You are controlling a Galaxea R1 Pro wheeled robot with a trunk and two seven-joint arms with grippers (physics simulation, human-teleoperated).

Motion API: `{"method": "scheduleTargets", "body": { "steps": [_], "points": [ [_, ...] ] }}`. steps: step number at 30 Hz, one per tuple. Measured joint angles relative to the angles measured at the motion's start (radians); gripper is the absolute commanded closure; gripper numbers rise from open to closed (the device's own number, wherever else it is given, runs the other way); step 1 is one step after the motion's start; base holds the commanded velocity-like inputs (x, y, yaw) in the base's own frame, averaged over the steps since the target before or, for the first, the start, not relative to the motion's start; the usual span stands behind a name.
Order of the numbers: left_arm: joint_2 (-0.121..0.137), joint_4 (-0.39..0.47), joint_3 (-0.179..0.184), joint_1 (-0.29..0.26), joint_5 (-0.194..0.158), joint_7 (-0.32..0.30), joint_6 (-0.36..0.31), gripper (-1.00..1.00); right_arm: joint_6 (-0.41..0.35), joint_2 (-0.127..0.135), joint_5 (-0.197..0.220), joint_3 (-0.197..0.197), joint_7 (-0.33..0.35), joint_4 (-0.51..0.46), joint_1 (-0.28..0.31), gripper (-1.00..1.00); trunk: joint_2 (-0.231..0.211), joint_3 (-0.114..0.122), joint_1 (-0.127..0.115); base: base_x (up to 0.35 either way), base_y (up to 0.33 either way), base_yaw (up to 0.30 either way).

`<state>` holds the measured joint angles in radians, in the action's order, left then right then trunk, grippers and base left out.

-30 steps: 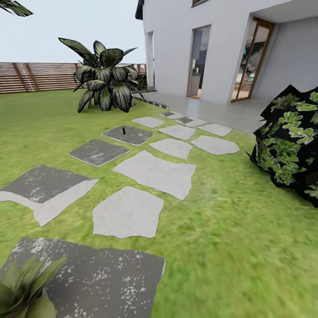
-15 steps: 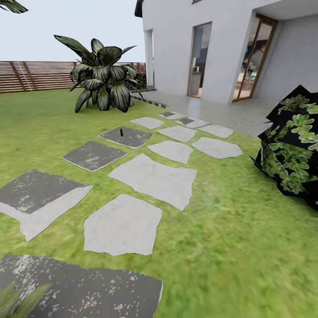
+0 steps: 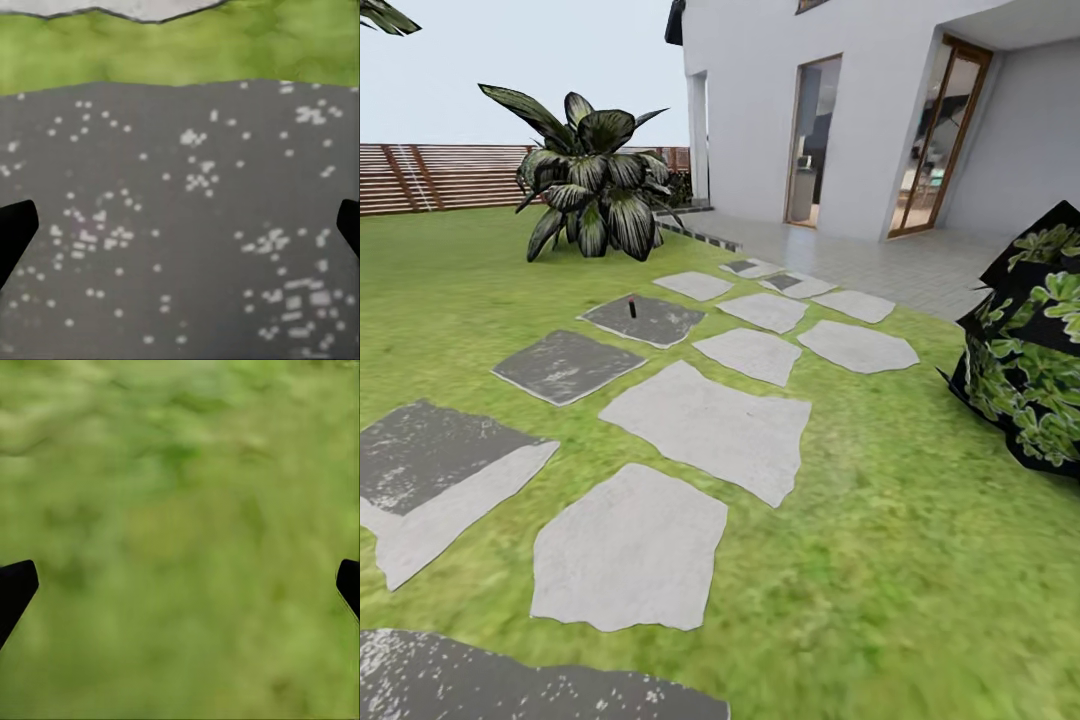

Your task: Pick up the pesticide atomizer in the garden and spray insectifuge to fully cover both potted plants in the garden.

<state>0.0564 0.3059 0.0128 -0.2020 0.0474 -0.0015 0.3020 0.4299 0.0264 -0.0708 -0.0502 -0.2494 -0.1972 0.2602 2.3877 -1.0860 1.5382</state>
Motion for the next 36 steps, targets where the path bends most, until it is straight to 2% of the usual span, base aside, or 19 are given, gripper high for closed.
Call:
{"method": "scheduleTargets", "body": {
  "steps": [36],
  "points": [
    [0.0, 0.0, 0.0, 0.0, 0.001, 0.0, 0.0, -1.0, 0.001, 0.0, 0.0, 0.0, 0.0, 0.0, 0.0, -1.0, 0.0, 0.0, 0.0, 0.34, 0.0, 0.0]
  ]
}}
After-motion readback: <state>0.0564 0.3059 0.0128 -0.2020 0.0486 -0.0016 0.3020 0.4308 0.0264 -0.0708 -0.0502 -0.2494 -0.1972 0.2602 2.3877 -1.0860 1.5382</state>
